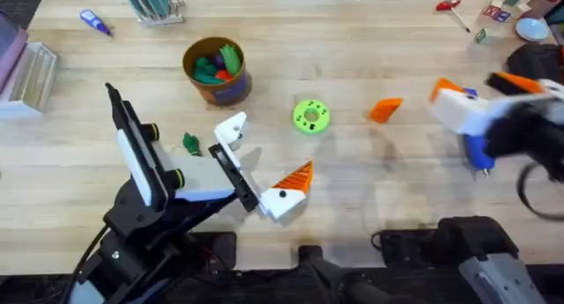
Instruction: Pick up the gripper from the table and insert it into the empty holder that is missing its gripper. Then pick up a screw, insert it into the mounting hole, and use the screwdriver to tighten it. Finally, clean up the table by picking up the vegetable and placing it into the bucket.
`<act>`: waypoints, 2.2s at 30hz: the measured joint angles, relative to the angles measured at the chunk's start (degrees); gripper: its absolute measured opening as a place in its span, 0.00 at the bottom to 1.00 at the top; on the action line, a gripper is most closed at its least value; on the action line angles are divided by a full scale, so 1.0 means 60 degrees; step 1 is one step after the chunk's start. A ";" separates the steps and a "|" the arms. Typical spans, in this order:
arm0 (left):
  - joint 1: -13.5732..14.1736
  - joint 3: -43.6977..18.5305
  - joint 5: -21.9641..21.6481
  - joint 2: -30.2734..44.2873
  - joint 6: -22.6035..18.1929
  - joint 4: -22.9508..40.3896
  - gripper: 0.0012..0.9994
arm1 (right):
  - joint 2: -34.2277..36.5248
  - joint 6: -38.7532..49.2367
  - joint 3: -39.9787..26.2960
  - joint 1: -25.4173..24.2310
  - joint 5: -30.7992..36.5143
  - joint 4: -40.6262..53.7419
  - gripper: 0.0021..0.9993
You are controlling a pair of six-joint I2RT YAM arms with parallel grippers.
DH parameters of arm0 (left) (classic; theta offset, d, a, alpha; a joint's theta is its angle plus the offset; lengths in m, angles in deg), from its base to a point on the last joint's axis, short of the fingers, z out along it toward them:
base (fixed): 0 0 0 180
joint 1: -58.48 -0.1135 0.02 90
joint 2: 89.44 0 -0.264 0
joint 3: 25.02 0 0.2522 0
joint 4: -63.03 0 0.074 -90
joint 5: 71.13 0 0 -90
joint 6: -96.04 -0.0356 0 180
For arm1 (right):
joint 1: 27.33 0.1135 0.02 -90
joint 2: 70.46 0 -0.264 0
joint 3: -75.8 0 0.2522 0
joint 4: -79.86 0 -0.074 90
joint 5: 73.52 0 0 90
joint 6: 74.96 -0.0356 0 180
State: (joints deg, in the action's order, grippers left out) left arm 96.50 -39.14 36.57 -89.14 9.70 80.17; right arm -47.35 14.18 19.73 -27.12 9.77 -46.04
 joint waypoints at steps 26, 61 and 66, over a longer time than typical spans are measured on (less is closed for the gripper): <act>0.0000 0.0000 -0.0003 -0.0001 0.0000 0.0000 0.99 | 0.8096 0.2670 -0.1701 0.0459 -0.0268 0.1398 0.87; 0.0000 0.0000 -0.0074 -0.0001 0.0000 0.0004 0.99 | 0.9219 0.5663 -0.1701 0.1610 0.1584 -0.0054 0.47; 0.0000 0.0000 -0.0077 -0.0001 0.0000 0.0004 0.99 | 0.9208 0.5665 -0.1701 0.1610 0.1584 -0.0034 0.44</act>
State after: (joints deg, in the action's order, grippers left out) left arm 96.50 -39.14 36.10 -89.15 9.70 80.19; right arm 7.91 48.17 9.53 -17.46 19.27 -46.24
